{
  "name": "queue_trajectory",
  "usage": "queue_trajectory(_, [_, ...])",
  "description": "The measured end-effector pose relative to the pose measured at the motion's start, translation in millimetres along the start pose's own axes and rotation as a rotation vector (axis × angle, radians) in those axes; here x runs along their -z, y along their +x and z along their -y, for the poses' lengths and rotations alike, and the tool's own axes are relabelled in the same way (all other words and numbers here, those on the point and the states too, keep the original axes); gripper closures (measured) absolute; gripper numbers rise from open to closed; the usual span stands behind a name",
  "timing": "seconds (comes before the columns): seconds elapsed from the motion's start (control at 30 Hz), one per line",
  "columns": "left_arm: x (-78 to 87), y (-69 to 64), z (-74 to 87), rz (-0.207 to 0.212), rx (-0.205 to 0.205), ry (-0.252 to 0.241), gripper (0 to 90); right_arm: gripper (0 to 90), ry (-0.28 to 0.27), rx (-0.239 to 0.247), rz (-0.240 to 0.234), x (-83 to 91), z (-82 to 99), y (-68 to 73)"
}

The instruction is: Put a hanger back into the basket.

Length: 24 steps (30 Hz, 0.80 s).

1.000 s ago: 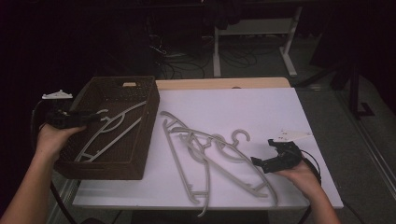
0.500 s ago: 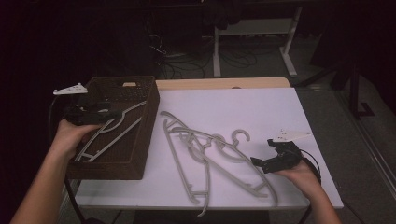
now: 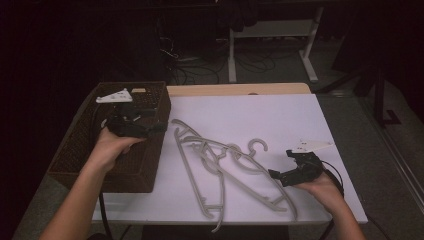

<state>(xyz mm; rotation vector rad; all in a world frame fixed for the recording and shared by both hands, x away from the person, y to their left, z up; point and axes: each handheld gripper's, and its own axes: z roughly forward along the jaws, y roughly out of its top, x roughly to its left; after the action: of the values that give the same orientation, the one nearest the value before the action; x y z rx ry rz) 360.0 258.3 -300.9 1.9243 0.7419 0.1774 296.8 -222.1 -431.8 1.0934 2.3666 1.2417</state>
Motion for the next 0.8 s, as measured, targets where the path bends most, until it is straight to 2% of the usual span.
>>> queue_trajectory(0.13, [-21.5, -16.7, -3.9, 0.038, -0.025, 0.018, 14.5, 0.0, -0.001, -0.001, -0.002, 0.2, 0.0, -0.7])
queue_trajectory(0.3, [-47.9, -32.7, -4.2, 0.063, -0.038, 0.032, 15.2, 0.0, 0.013, 0.002, -0.004, -0.6, 0.2, 1.3])
queue_trajectory(0.4, [-67.2, -40.9, -2.6, 0.070, -0.054, 0.045, 18.6, 0.0, 0.019, 0.006, -0.006, -1.3, 0.4, 2.9])
queue_trajectory(0.5, [-89.4, -44.4, 0.2, 0.090, -0.055, 0.065, 26.5, 0.0, 0.028, 0.013, -0.008, -2.2, 0.7, 4.5])
queue_trajectory(0.63, [-121.0, -38.7, 6.5, 0.081, -0.055, 0.112, 47.4, 0.0, 0.038, 0.022, -0.008, -2.9, 1.0, 6.8])
queue_trajectory(0.7, [-136.2, -33.1, 10.4, 0.071, -0.050, 0.134, 57.7, 0.0, 0.043, 0.026, -0.010, -3.2, 1.1, 7.3])
queue_trajectory(0.8, [-159.3, -24.2, 16.2, 0.033, -0.060, 0.186, 71.3, 0.0, 0.054, 0.028, -0.010, -3.9, 1.9, 7.8])
